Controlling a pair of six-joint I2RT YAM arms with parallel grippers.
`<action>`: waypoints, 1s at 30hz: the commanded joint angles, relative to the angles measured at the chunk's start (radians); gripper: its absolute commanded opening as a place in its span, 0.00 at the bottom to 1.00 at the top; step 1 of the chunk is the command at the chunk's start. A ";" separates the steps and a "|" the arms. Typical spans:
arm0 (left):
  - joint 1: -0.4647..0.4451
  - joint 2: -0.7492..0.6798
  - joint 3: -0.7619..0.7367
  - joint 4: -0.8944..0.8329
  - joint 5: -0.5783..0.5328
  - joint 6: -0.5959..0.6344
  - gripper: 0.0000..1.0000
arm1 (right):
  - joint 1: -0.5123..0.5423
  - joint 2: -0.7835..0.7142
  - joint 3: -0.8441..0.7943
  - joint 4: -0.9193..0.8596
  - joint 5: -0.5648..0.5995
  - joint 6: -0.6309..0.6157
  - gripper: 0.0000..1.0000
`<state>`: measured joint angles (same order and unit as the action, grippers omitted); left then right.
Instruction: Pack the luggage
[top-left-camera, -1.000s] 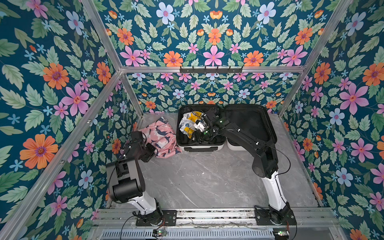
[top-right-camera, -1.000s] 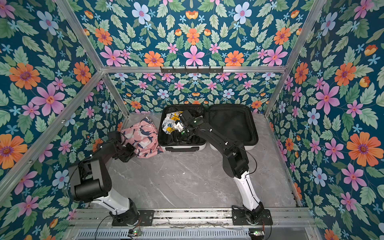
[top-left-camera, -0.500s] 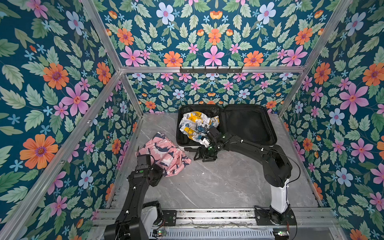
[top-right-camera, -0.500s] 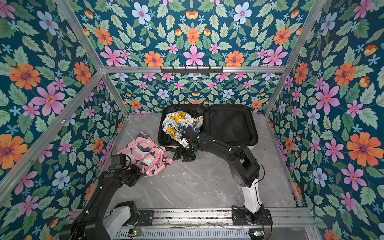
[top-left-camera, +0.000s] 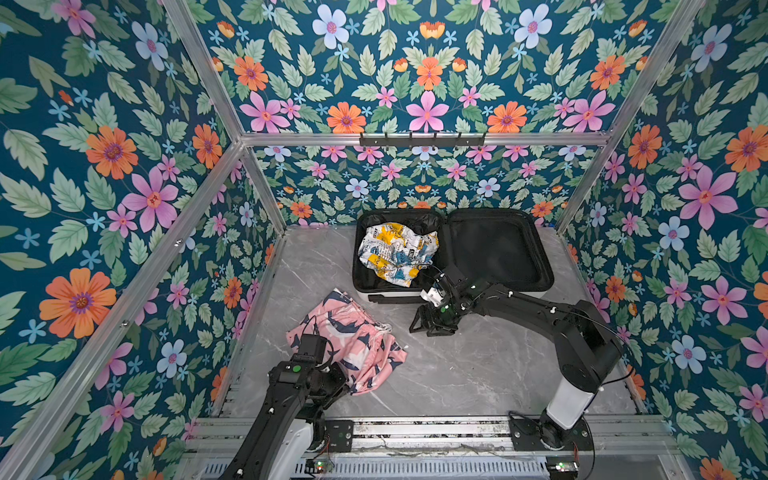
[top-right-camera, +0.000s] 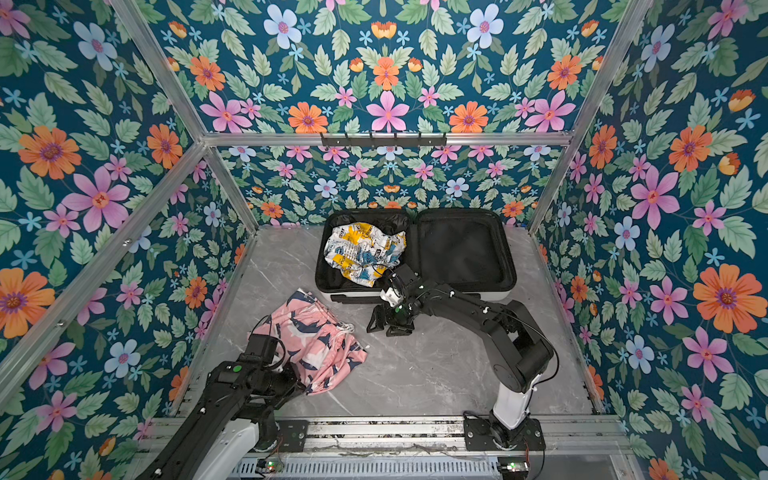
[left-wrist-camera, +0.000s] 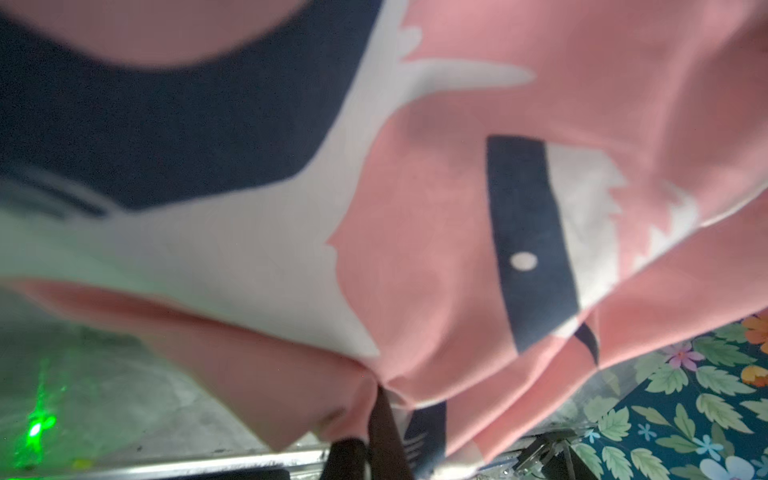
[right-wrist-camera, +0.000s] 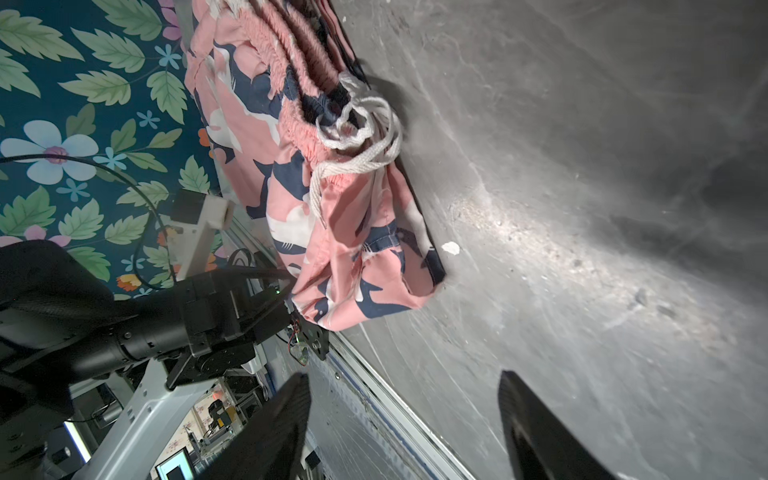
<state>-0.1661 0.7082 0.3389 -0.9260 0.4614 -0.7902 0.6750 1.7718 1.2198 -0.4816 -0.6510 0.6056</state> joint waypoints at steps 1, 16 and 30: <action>-0.003 -0.007 -0.003 -0.150 0.014 0.048 0.00 | 0.007 0.030 0.018 0.054 -0.027 -0.006 0.74; -0.001 -0.206 0.084 -0.040 -0.413 -0.391 0.94 | 0.069 0.307 0.228 0.147 -0.053 0.022 0.74; 0.023 0.180 0.161 0.153 -0.504 -0.312 0.70 | 0.140 0.390 0.204 0.296 -0.027 0.158 0.67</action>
<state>-0.1524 0.8772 0.5365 -0.8387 -0.0502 -1.1172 0.8036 2.1407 1.4406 -0.1989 -0.7528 0.6430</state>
